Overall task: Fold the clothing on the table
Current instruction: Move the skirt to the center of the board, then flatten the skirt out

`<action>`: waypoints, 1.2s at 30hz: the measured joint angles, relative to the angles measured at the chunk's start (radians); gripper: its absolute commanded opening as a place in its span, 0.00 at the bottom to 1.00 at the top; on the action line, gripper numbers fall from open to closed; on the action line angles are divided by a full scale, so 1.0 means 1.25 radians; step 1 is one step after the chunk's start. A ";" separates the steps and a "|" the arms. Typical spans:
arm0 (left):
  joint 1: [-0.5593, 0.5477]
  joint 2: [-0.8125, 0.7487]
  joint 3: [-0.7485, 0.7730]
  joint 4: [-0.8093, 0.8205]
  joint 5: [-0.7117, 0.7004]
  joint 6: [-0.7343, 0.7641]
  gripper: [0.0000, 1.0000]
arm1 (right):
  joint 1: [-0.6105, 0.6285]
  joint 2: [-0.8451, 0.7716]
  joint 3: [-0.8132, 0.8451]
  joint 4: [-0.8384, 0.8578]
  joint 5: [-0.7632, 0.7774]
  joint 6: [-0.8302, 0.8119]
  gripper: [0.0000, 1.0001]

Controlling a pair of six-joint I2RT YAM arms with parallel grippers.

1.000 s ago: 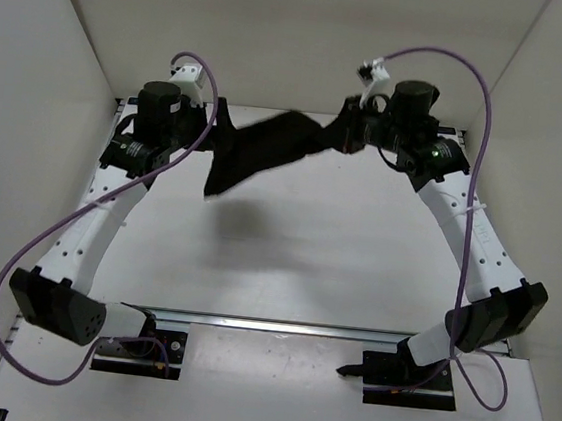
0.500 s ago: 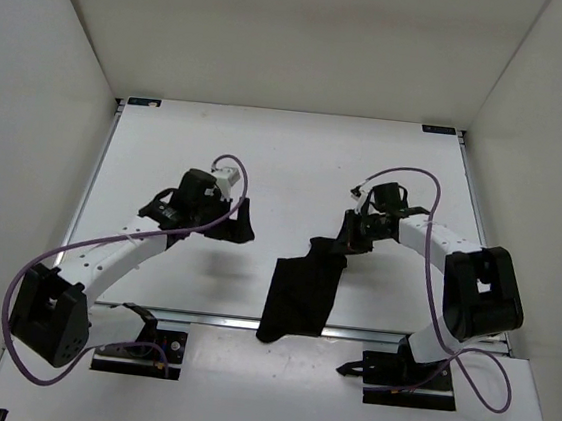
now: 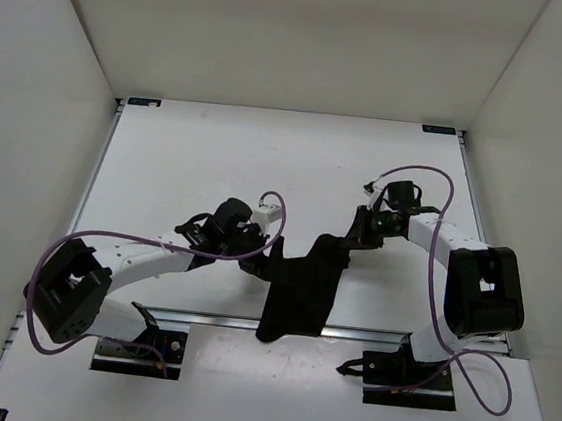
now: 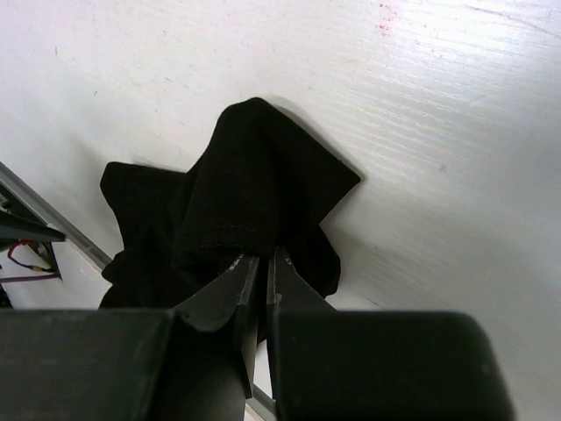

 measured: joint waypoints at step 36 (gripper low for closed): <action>-0.031 0.244 0.099 0.018 -0.038 -0.019 0.38 | -0.047 0.002 0.074 -0.056 -0.003 -0.065 0.00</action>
